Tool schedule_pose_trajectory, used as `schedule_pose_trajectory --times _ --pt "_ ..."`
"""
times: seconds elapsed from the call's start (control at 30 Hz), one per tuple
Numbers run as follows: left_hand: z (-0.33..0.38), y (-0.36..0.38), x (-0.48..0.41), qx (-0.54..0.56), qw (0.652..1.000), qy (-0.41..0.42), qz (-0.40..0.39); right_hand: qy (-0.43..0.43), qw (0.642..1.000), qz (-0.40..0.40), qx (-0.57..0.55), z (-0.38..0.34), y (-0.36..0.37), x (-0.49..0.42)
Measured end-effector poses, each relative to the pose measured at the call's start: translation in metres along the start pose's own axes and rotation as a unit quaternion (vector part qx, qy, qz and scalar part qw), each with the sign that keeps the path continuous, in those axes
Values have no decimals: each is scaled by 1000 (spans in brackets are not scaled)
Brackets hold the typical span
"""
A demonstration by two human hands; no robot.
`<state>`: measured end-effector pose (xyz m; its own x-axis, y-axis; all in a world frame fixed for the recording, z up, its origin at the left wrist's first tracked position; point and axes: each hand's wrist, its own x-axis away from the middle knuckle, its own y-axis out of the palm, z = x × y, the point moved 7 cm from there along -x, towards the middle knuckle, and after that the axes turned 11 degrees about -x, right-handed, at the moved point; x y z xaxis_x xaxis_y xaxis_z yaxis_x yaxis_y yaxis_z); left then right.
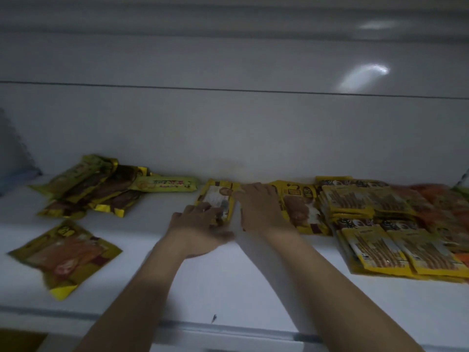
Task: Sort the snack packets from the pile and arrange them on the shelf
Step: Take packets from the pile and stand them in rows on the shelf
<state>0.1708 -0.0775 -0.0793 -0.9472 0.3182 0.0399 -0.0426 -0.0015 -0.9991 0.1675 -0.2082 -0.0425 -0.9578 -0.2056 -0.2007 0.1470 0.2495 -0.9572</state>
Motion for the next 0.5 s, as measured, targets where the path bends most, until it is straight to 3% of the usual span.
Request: schedule_pose_trajectory --times 0.07,0.2,0.37,0.5 --pt "-8 4 5 30 999 -6 17 -10 999 -18 38 -7 6 -13" --pt "-17 6 11 67 984 11 165 12 999 -31 18 -5 28 -21" --pt "-38 -12 15 193 941 13 279 -56 998 3 -29 -6 22 -19" --pt "-50 -24 26 309 868 -30 387 -103 976 143 -126 -10 4 -13"
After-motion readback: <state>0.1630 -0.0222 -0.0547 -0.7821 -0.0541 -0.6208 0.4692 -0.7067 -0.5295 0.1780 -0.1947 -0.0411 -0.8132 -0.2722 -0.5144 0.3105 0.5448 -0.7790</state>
